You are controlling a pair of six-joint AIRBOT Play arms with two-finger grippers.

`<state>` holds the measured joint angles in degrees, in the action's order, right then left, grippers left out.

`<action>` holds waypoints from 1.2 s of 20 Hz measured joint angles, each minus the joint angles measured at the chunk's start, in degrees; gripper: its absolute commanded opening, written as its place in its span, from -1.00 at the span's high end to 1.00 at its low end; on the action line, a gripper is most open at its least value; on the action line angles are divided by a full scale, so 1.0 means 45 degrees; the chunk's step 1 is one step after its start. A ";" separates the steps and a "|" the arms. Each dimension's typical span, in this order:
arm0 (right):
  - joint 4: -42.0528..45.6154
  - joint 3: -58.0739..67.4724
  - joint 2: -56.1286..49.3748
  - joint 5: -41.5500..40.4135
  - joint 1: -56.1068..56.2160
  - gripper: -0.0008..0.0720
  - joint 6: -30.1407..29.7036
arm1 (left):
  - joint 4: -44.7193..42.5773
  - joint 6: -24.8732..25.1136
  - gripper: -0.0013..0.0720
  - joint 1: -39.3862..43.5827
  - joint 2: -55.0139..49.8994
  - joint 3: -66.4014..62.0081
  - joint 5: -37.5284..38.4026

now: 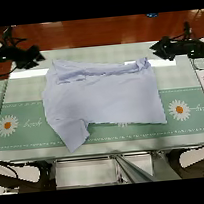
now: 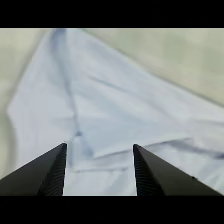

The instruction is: Fold the shirts.

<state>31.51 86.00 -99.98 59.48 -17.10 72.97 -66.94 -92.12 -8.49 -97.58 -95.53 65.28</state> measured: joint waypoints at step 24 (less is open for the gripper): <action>0.3609 -1.3109 1.2842 0.2361 -0.2725 -0.15 0.0423 | 0.3419 0.3643 0.91 -0.2929 0.3881 1.2522 0.0899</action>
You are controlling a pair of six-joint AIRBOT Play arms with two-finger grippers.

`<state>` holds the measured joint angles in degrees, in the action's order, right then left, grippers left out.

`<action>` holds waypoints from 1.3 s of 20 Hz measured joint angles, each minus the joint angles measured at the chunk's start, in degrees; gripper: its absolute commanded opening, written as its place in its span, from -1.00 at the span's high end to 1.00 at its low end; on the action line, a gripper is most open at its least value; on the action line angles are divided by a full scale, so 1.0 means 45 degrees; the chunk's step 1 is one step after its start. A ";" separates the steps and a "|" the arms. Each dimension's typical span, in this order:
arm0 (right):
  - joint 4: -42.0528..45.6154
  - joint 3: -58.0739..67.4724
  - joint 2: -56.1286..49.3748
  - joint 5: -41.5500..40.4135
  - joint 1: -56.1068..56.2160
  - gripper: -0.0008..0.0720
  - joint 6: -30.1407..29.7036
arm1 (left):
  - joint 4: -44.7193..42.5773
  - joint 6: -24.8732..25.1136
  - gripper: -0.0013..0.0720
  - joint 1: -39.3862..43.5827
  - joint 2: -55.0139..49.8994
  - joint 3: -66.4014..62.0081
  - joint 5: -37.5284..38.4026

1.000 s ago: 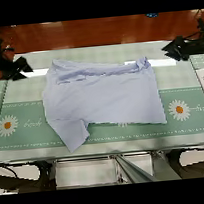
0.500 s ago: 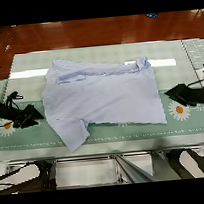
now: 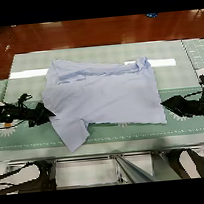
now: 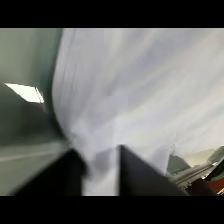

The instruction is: Fold the shirts.

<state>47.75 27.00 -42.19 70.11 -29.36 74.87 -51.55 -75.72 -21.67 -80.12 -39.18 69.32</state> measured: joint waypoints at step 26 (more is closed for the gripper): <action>-0.1413 0.1977 -0.4988 -0.1972 0.2016 0.90 -0.0792 | 0.1715 0.0549 0.91 0.0573 0.0500 -0.2205 0.0330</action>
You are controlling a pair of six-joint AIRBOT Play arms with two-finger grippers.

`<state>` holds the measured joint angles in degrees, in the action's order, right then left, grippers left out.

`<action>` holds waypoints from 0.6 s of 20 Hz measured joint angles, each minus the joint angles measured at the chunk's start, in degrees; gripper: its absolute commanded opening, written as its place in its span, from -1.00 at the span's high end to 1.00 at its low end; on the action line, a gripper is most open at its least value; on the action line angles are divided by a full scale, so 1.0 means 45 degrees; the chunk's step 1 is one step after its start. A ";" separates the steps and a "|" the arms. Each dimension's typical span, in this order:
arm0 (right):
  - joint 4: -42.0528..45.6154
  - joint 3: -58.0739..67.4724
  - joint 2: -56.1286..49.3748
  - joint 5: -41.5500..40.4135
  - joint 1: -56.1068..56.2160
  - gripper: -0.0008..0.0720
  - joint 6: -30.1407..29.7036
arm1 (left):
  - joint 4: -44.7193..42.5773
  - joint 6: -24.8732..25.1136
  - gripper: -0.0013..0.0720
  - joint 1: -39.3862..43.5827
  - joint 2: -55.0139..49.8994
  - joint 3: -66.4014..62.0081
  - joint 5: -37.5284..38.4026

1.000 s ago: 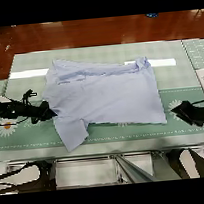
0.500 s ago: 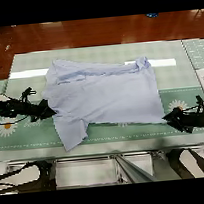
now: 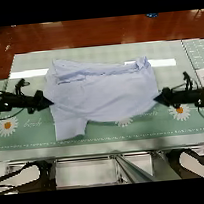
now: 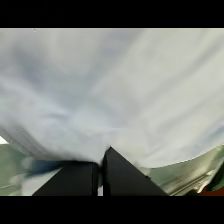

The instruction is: Fold the shirts.

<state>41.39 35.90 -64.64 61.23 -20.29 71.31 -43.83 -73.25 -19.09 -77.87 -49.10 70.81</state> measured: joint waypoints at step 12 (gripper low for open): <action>0.2215 1.5718 0.1263 0.2900 0.0627 0.91 0.2098 | 0.2875 -0.0763 0.91 -0.0835 0.3589 -1.2619 -0.0282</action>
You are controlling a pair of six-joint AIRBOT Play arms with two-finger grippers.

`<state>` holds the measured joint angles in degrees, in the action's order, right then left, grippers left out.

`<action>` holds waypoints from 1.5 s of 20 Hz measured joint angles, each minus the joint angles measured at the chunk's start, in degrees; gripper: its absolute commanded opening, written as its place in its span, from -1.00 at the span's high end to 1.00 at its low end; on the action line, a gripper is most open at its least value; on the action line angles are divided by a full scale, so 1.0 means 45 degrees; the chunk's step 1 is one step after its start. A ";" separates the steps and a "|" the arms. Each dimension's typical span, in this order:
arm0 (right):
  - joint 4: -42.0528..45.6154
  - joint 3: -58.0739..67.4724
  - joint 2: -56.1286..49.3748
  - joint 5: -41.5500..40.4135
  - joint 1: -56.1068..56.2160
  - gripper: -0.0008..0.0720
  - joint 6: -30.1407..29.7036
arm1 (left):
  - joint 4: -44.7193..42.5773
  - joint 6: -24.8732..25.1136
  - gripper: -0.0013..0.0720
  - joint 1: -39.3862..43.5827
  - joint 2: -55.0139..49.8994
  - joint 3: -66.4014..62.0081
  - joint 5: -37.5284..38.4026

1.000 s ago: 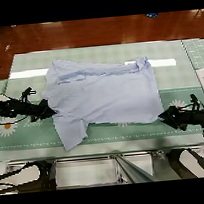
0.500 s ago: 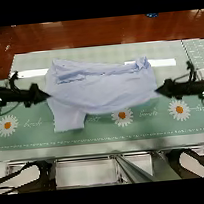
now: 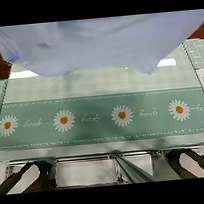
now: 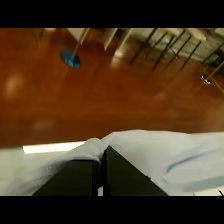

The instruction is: Fold the shirts.

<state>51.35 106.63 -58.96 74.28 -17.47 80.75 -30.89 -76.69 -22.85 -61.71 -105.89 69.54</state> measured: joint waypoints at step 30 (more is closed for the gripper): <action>0.2229 -0.6159 -0.1219 -0.0228 0.0015 0.90 -0.0447 | -1.2541 -0.4386 0.91 0.6003 -0.2725 0.5668 -0.2429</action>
<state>61.39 78.91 -64.45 73.25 -17.41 78.74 -87.33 -96.42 4.16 -73.97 -80.38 58.61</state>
